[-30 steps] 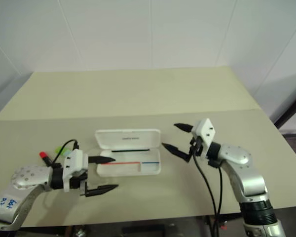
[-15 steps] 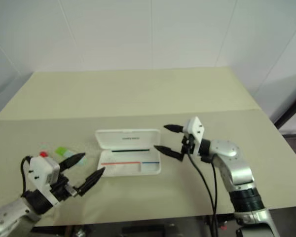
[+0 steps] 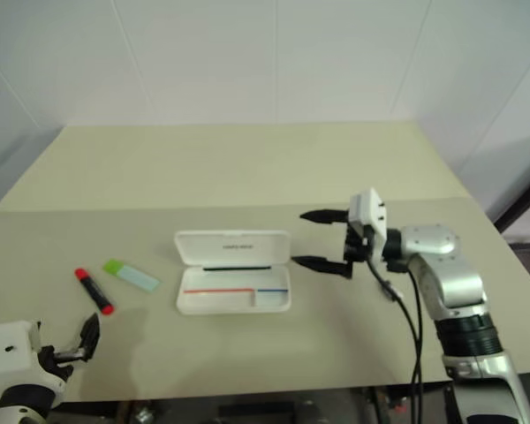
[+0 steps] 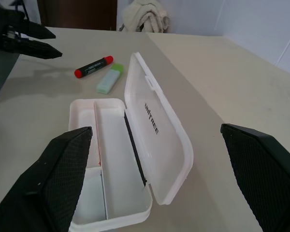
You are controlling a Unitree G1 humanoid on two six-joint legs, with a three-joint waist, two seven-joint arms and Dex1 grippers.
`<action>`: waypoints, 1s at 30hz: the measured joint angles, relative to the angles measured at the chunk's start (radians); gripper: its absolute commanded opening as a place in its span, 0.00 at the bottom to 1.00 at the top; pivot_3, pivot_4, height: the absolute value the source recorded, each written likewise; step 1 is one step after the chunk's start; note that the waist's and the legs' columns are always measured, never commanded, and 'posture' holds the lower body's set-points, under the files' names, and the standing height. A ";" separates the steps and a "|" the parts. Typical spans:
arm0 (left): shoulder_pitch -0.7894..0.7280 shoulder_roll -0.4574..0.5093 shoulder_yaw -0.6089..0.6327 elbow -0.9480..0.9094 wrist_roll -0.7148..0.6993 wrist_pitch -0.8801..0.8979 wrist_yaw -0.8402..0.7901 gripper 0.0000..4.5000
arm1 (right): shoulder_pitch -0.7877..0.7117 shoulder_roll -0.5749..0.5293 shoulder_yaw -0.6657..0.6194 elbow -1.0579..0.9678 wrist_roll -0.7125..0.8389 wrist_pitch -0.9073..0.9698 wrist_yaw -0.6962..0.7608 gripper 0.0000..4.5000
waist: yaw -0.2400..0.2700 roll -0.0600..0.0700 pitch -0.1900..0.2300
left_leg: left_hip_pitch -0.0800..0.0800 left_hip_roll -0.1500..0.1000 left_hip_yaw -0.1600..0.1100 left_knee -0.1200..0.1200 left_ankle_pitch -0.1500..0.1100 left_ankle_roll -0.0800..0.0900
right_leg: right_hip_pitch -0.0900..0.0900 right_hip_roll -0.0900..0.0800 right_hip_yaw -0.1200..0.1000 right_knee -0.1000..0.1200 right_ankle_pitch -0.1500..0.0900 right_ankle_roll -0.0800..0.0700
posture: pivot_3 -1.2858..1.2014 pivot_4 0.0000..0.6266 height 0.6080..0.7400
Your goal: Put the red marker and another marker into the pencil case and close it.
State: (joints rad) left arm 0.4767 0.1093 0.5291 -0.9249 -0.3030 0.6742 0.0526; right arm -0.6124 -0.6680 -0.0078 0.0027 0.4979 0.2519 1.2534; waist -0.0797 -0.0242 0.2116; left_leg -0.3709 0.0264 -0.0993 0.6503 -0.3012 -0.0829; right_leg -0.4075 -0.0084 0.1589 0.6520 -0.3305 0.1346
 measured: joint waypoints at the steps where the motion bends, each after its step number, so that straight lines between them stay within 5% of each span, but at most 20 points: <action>1: -0.009 0.000 0.001 0.004 0.002 0.008 0.010 0.99 | 0.004 -0.016 -0.002 -0.014 0.004 0.012 0.004 1.00 | -0.001 -0.001 0.000 | 0.000 0.000 0.000 0.000 0.000 0.000 | 0.000 0.000 0.000 0.000 0.000 0.000 | 0.52 0.24 1.00; 19: -0.335 0.051 -0.126 0.237 0.097 0.153 0.087 0.99 | 0.125 -0.108 -0.085 -0.237 0.042 0.120 -0.103 1.00 | 0.000 -0.003 0.001 | 0.000 0.000 0.000 0.000 0.000 0.000 | 0.000 0.000 0.000 0.000 0.001 0.001 | 0.52 0.24 1.00; 27: -0.364 -0.002 -0.120 0.241 0.116 0.197 0.139 0.99 | 0.147 -0.108 -0.088 -0.257 0.056 0.136 -0.152 1.00 | 0.005 -0.004 0.001 | 0.000 0.000 0.000 -0.001 0.000 0.000 | 0.000 0.000 0.000 0.000 0.001 0.001 | 0.52 0.24 1.00; 30: -0.369 -0.024 -0.113 0.236 0.122 0.208 0.162 0.86 | 0.150 -0.108 -0.088 -0.257 0.058 0.139 -0.158 1.00 | 0.005 -0.004 0.001 | 0.000 0.000 0.000 0.000 0.000 0.000 | 0.000 0.000 0.000 0.000 0.001 0.001 | 0.52 0.24 1.00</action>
State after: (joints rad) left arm 0.1075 0.0855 0.4162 -0.6893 -0.1809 0.8821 0.2141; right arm -0.4623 -0.7757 -0.0957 -0.2540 0.5558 0.3905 1.0954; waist -0.0745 -0.0281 0.2126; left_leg -0.3708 0.0264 -0.0990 0.6502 -0.3012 -0.0830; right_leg -0.4072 -0.0086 0.1591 0.6517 -0.3295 0.1356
